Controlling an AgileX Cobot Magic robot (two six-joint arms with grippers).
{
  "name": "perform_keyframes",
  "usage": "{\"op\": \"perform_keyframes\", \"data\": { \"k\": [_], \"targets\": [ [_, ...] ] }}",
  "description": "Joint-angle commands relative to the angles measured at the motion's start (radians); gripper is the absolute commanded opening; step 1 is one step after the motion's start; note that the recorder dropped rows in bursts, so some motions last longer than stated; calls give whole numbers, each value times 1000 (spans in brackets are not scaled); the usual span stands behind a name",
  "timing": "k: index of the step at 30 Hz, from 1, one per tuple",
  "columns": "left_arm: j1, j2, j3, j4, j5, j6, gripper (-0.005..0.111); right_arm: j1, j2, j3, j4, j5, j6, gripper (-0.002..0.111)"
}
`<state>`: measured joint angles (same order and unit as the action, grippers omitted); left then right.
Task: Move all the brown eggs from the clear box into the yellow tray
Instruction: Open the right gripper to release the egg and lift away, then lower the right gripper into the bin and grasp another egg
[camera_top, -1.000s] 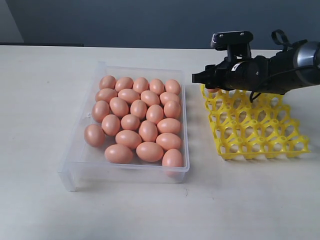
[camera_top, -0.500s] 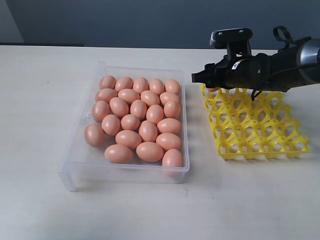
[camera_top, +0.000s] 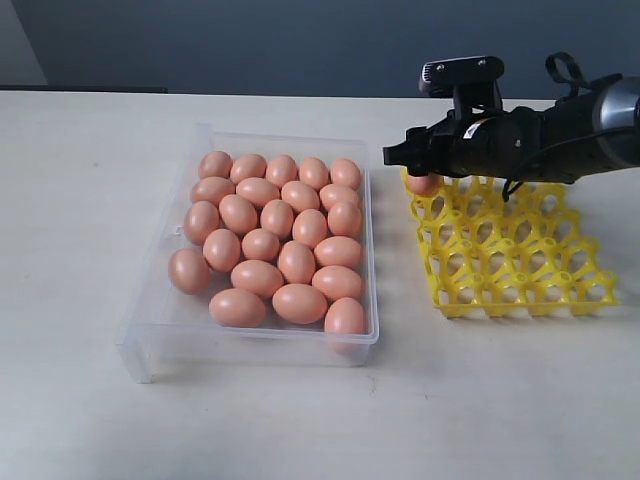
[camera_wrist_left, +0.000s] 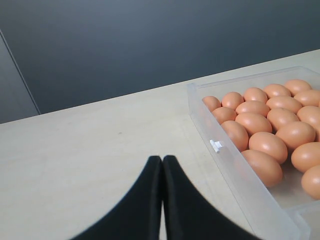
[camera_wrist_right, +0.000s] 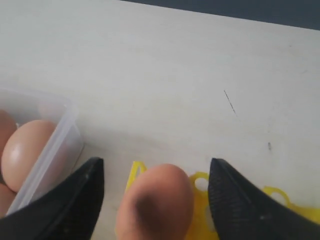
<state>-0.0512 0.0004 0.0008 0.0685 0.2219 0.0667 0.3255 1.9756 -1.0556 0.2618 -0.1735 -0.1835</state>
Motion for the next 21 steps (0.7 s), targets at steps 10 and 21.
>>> {"op": "perform_keyframes", "data": {
  "k": [10,21],
  "targets": [
    [0,0,-1,0,-13,-3,0,197,-97,-290,-75,607,-48,59],
    [0,0,-1,0,-13,-3,0,301,100,-563,-38,935,-133,59]
  ]
}}
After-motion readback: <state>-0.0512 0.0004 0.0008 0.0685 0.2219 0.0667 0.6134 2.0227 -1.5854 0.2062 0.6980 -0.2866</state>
